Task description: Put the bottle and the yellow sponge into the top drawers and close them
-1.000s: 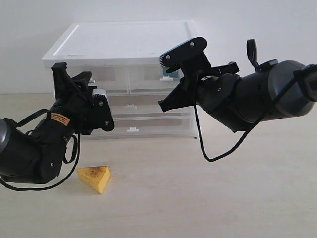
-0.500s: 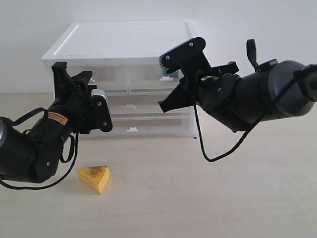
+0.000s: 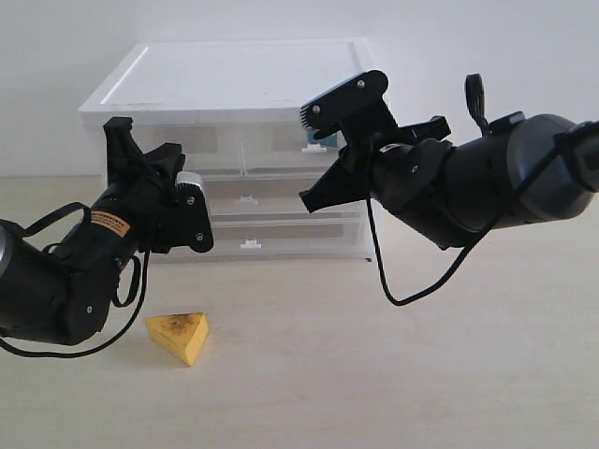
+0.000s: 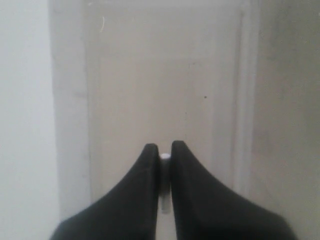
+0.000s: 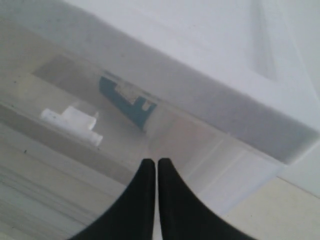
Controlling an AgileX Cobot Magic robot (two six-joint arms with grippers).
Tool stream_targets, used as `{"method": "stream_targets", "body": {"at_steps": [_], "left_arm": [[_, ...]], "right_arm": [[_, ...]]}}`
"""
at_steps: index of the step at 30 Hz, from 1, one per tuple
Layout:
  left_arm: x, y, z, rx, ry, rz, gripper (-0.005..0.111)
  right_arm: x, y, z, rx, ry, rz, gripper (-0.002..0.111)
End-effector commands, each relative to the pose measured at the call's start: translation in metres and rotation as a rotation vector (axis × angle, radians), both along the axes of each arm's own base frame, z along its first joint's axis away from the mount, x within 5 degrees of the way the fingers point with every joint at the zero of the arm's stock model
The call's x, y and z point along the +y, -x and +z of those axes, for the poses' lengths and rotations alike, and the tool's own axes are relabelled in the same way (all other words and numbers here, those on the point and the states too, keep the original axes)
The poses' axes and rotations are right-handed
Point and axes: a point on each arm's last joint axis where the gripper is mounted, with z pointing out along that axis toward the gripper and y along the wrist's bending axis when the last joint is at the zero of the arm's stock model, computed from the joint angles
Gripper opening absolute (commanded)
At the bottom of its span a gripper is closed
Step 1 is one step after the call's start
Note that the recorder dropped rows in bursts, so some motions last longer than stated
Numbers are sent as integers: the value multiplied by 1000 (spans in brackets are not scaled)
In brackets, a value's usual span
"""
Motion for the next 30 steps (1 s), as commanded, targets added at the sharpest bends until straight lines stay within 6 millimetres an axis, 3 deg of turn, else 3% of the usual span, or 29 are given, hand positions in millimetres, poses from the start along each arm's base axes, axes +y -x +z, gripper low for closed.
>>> {"method": "stream_targets", "body": {"at_steps": [1,11,20,30], "left_arm": [[0,4,-1,-3,9,18,4],[-11,31,-14,77,4,15,4],[-13,50,0,75,36,32,4],[-10,72,-4,125,29,48,4]], "right_arm": [[-8,-8,8,-61,1,-44,0],[-8,-9,10,-68,-4,-48,0],[-7,-8,8,-53,-4,-34,0],[-6,-8,9,-58,0,-29,0]]}}
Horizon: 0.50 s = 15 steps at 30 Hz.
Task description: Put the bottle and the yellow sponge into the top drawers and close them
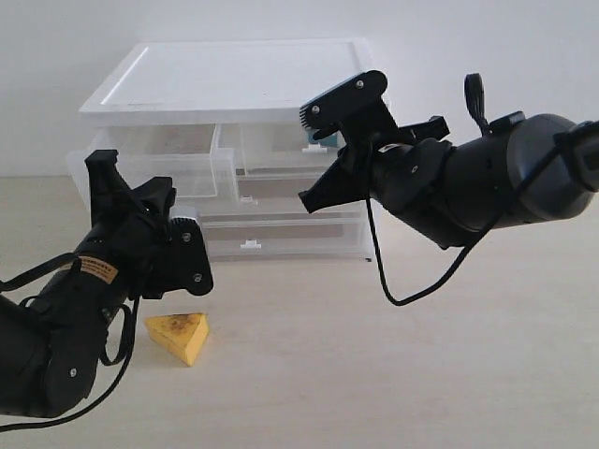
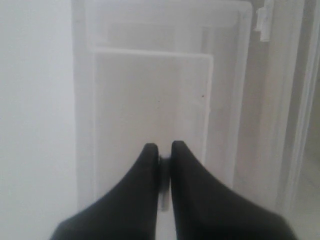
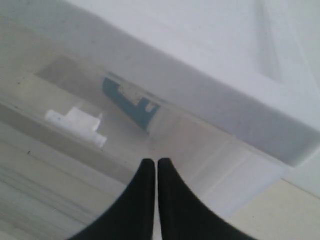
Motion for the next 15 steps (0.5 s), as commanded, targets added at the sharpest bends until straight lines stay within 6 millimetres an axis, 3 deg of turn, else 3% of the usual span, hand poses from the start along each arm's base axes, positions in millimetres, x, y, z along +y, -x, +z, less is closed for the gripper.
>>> {"method": "stream_targets", "body": {"at_steps": [1,15], "left_arm": [[0,11,0,40,2,-7,4],[-7,20,2,44,9,-8,4]], "right_arm": [[-7,-8,9,-61,2,-37,0],[-6,-8,8,-50,-2,-27,0]]}}
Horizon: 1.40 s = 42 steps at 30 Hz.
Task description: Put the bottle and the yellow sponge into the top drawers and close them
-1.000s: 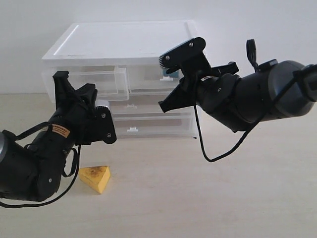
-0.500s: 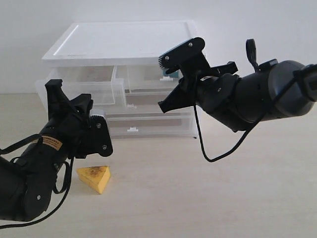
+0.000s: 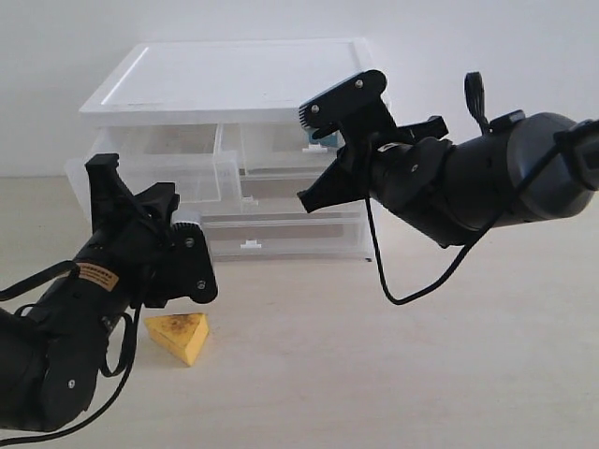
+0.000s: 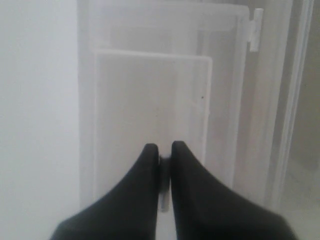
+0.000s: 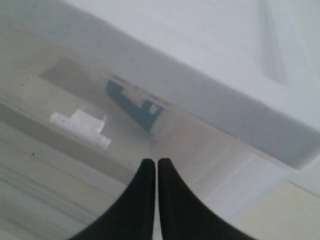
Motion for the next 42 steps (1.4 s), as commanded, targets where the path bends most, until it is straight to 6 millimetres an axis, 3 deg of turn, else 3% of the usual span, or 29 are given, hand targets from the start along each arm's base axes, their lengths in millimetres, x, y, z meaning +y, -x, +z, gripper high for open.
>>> {"method": "stream_targets", "body": {"at_steps": [1,6,12,33,35,42], "left_arm": [[1,8,-4,29,-10,-2,4],[5,12,-8,50,-26,-2,4],[-7,20,-8,51,-20,-33,4],[-7,20,-8,55,-4,-27,4],[-7,20,-8,60,26,-32,11],[-8,20,-8,63,51,-37,49]], "right_arm": [[-6,-8,8,-56,3,-33,0],[-6,-8,9,-59,4,-30,0],[-6,-8,9,-59,4,-30,0],[-6,-8,9,-56,6,-27,0],[-6,-8,9,-56,6,-27,0],[-6,-8,9,-56,6,-27,0]]}}
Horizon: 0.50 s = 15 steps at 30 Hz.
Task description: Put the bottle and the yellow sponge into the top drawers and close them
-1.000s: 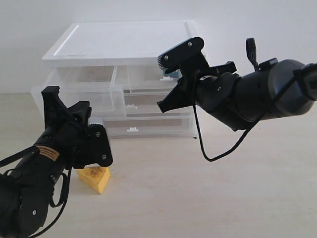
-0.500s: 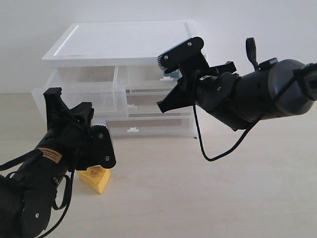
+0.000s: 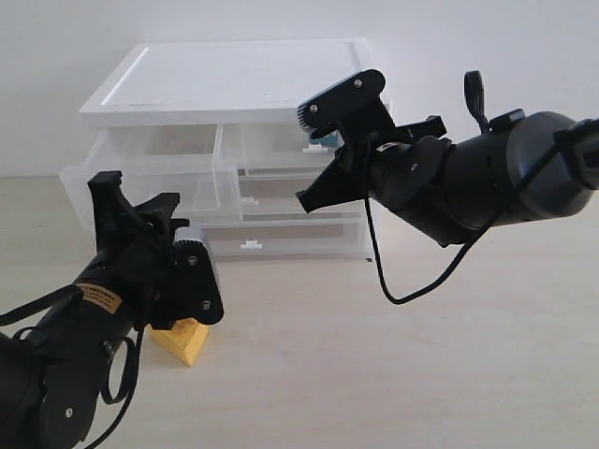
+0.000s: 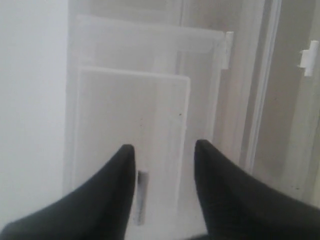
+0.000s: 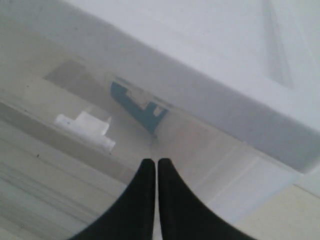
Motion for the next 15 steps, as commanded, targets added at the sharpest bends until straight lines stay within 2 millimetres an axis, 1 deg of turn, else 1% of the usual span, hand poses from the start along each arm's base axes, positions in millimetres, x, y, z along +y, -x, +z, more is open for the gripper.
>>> {"method": "stream_targets", "body": {"at_steps": [1,4,6,8,12,15], "left_arm": [[-1,3,-2,24,17,-11,52],[-1,3,-2,25,18,-6,54],[-2,7,-4,41,42,1,54],[-5,13,-7,66,98,-4,54],[-9,27,-13,114,148,-24,54],[-10,38,-17,155,217,0,54]], "right_arm": [[-7,-8,8,-57,8,-34,0],[-7,-8,8,-57,8,-34,0],[-7,-8,8,-58,10,-33,0],[-7,-8,8,-59,15,-32,0],[-7,-8,8,-60,15,-33,0],[-7,-8,8,-60,15,-33,0]]}}
